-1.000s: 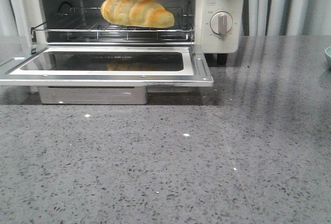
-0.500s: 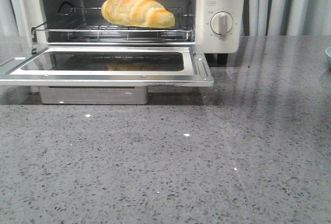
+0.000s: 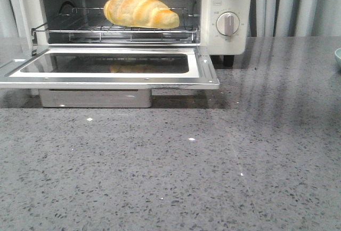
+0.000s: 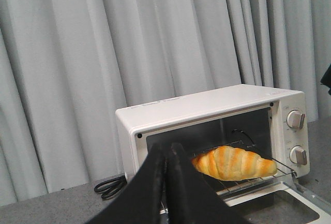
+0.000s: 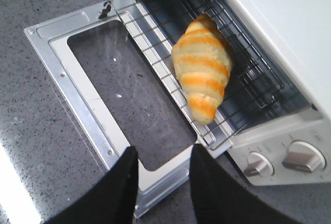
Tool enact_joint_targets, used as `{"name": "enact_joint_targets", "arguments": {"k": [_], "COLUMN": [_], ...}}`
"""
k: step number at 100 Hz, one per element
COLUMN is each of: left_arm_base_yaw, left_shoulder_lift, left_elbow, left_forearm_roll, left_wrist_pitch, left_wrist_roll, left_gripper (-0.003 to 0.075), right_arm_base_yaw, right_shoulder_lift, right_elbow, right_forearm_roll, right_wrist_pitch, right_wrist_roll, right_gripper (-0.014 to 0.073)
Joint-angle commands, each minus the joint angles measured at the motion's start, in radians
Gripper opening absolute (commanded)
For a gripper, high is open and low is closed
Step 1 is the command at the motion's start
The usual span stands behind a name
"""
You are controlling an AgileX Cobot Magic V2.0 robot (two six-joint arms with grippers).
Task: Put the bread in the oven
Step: 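Open the right gripper and withdraw it from the oven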
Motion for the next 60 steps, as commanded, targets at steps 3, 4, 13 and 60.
{"name": "enact_joint_targets", "arguments": {"k": [3,4,13,60], "left_arm_base_yaw": [-0.008,-0.008,-0.008,-0.008], "left_shoulder_lift": [0.015,0.015,0.015,0.015], "left_elbow": [-0.02,-0.02,-0.02,-0.02], "left_forearm_roll": [0.016,0.016,0.016,0.016], "left_wrist_pitch": [-0.072,-0.072,-0.068,-0.067], "left_wrist_roll": [-0.019,-0.019,-0.019,-0.019], "left_gripper": [-0.0022,-0.0022,-0.0022,-0.0022], "right_arm_base_yaw": [-0.005,-0.005,-0.005,-0.005], "right_shoulder_lift": [-0.063,-0.063,-0.083,-0.323], "right_elbow": [-0.031,-0.031,-0.029,0.017], "right_forearm_roll": [-0.085,-0.098,-0.181,-0.377], "right_wrist_pitch": [0.026,0.032,0.102,0.168], "right_wrist_roll": [0.061,0.066,0.122,0.244], "right_gripper": [0.0139,0.0136,0.0087,-0.0039]}}
